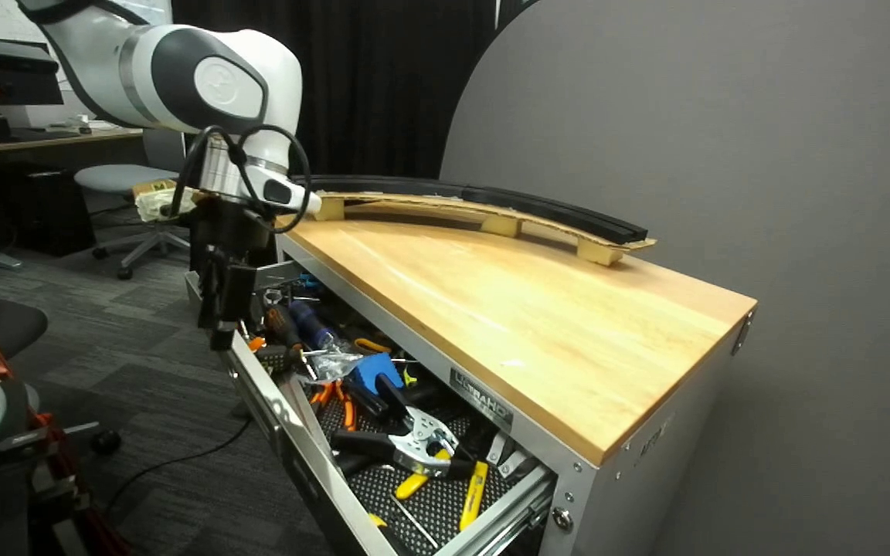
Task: Put the screwdriver in the open drawer then close the drawer
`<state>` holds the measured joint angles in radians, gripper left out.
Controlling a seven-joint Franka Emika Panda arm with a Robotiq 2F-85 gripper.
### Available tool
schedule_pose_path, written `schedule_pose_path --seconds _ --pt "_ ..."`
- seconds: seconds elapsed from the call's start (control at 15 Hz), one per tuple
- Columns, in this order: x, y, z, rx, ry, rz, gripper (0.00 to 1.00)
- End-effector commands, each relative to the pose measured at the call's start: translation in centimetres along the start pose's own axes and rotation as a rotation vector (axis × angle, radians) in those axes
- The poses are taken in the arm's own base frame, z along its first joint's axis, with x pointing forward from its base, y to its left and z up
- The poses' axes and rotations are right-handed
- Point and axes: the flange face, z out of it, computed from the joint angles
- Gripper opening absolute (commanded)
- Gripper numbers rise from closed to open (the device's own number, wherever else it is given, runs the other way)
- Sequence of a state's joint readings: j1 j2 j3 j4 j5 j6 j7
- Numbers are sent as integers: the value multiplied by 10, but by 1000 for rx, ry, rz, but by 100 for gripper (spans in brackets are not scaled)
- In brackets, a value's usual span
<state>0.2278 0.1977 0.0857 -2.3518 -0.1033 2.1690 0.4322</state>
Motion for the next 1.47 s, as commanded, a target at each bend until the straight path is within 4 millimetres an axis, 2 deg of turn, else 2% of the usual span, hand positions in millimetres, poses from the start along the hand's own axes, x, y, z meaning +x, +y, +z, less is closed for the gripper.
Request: schedule_pose_path --seconds 0.0,0.33,0.53,0.8,1.4 --pt "-11 -11 20 -22 -87 -62 56" --pt "-3 -31 29 -14 82 -6 18" --pt "8 -42 27 -4 236 38 0" --pt "16 -48 22 -31 397 77 0" --pt "60 -47 0 -56 774 162 0"
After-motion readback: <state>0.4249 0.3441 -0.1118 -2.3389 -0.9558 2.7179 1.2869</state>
